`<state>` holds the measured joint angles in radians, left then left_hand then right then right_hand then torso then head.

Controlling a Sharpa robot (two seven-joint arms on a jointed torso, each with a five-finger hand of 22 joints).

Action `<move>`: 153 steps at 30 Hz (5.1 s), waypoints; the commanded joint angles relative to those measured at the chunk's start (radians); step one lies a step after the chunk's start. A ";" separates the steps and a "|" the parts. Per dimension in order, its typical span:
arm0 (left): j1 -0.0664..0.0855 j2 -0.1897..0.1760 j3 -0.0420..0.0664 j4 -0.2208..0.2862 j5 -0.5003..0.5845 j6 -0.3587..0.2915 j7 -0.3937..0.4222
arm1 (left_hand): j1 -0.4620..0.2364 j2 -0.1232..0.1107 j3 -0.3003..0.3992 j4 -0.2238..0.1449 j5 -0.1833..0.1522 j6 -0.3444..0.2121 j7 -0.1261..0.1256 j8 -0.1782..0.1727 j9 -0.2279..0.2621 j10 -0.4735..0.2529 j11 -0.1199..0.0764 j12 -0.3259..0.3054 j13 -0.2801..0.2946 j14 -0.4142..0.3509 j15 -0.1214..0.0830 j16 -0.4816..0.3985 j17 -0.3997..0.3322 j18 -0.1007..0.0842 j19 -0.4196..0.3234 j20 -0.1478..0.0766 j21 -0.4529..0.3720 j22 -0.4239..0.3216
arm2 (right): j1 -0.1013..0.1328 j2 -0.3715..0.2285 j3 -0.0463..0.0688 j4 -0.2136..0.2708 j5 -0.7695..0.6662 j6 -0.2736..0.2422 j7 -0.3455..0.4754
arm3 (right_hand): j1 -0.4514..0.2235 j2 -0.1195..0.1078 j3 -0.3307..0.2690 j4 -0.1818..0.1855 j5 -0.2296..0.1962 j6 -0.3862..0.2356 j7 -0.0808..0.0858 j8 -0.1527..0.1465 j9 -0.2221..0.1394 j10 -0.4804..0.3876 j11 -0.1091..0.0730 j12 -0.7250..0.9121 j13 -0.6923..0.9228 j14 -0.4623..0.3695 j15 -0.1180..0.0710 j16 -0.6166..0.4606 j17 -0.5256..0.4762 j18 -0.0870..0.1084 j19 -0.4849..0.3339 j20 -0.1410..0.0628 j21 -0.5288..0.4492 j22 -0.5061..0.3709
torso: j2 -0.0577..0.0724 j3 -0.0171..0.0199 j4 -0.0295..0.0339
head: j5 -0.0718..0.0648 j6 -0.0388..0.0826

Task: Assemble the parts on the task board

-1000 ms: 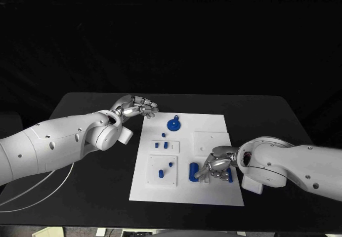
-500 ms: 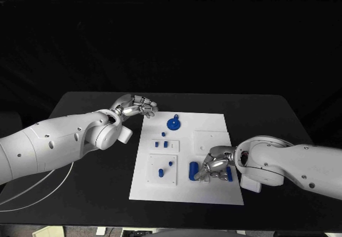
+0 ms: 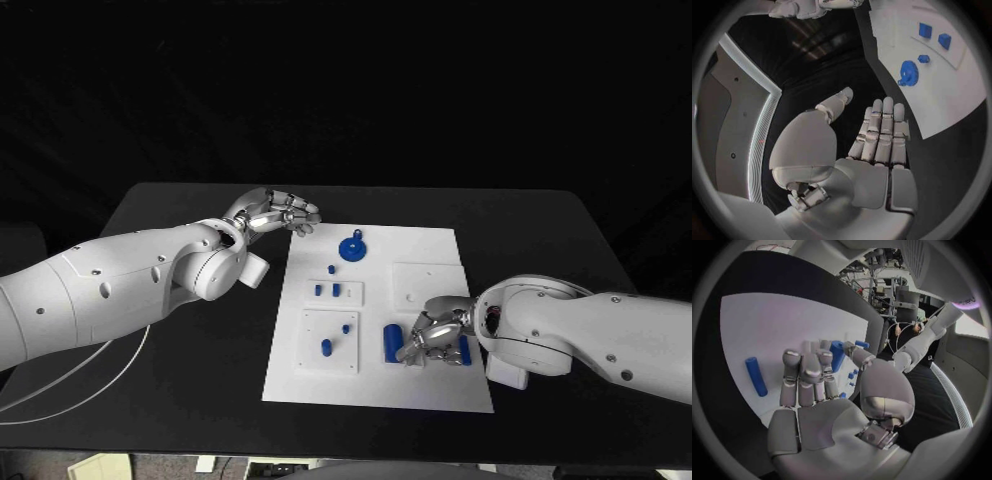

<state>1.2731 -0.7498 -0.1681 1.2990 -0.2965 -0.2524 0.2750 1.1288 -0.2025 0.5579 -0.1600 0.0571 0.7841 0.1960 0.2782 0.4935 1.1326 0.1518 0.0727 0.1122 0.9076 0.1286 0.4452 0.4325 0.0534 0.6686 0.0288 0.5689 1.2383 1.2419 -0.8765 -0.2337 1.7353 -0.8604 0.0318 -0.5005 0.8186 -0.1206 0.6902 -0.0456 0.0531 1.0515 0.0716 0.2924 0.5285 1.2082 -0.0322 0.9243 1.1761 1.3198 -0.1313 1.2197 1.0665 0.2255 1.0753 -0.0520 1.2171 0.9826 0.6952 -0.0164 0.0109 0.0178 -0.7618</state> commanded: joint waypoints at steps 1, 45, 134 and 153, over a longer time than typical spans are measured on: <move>0.000 0.001 0.001 0.002 0.006 0.010 0.006 | -0.007 0.004 -0.002 0.007 -0.003 -0.007 0.001 0.005 -0.001 -0.006 -0.001 0.000 -0.001 -0.001 0.007 -0.006 0.002 0.020 -0.003 0.006 -0.005 0.002 | 0.000 -0.001 0.000 -0.002 -0.006 0.018 -0.010 | -0.003 0.003 0.022 0.007 -0.005 0.010 0.006 -0.003 -0.001 0.008 -0.001 -0.003 0.002 0.001 -0.006 0.004 -0.001 0.036 0.002 -0.001 -0.002 0.003 | 0.000 0.0006 -0.0005 | 0.000 -0.002; 0.000 -0.002 0.001 0.003 0.005 0.009 0.004 | -0.003 0.004 -0.002 0.006 -0.003 -0.007 0.000 0.006 -0.001 -0.006 -0.001 0.000 -0.002 -0.001 0.006 -0.008 0.005 0.021 -0.003 0.006 -0.007 0.004 | -0.001 0.003 0.000 -0.003 -0.015 0.032 -0.012 | -0.003 -0.064 -0.010 -0.099 0.002 0.005 0.008 0.003 0.002 0.011 0.001 -0.007 0.014 0.002 -0.004 0.010 -0.006 0.036 0.009 -0.001 0.001 0.016 | 0.000 0.0006 -0.0002 | 0.000 -0.009; 0.000 0.002 0.001 0.001 0.000 -0.017 0.025 | 0.000 0.003 -0.008 0.013 -0.003 -0.002 -0.002 0.013 -0.001 0.010 -0.009 0.008 0.003 0.008 0.004 -0.011 0.017 0.019 0.001 0.004 -0.012 0.011 | 0.042 -0.214 -0.001 0.004 -0.136 0.024 -0.072 | 0.038 -0.074 -0.074 -0.079 -0.004 0.016 -0.003 0.029 0.042 0.037 -0.010 0.077 0.061 0.001 -0.014 0.018 -0.014 0.036 0.020 -0.005 -0.016 0.029 | 0.001 0.0006 0.0000 | -0.056 0.002; 0.000 -0.002 0.001 0.003 0.000 -0.012 0.022 | -0.001 0.003 -0.009 0.013 -0.003 -0.003 -0.002 0.013 -0.001 0.009 -0.008 0.008 0.003 0.007 0.004 -0.012 0.019 0.019 0.000 0.004 -0.014 0.012 | -0.016 -0.163 -0.003 -0.003 -0.224 0.016 -0.076 | 0.010 -0.065 -0.092 -0.055 -0.004 0.018 -0.004 0.028 0.043 0.037 -0.012 0.077 0.060 -0.001 -0.015 0.020 -0.014 0.036 0.016 -0.005 -0.017 0.032 | 0.001 0.0015 0.0003 | -0.052 -0.002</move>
<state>1.2731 -0.7517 -0.1683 1.2987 -0.2976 -0.2731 0.2877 1.1288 -0.2025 0.5504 -0.1525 0.0571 0.7841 0.1960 0.2868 0.4937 1.1399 0.1444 0.0785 0.1147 0.9112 0.1322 0.4375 0.4497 0.0594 0.6686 0.0289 0.5612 1.2485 1.2315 -1.0442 -0.2336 1.7346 -1.0165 0.0436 -0.5713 0.8347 -0.1869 0.5990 -0.1060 0.0534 1.0663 0.0653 0.3272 0.5767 1.2422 -0.0414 0.9951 1.2373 1.3200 -0.1400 1.2349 1.0529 0.2327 1.0915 -0.0570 1.2052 1.0138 0.6956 -0.0150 0.0108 -0.0356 -0.7640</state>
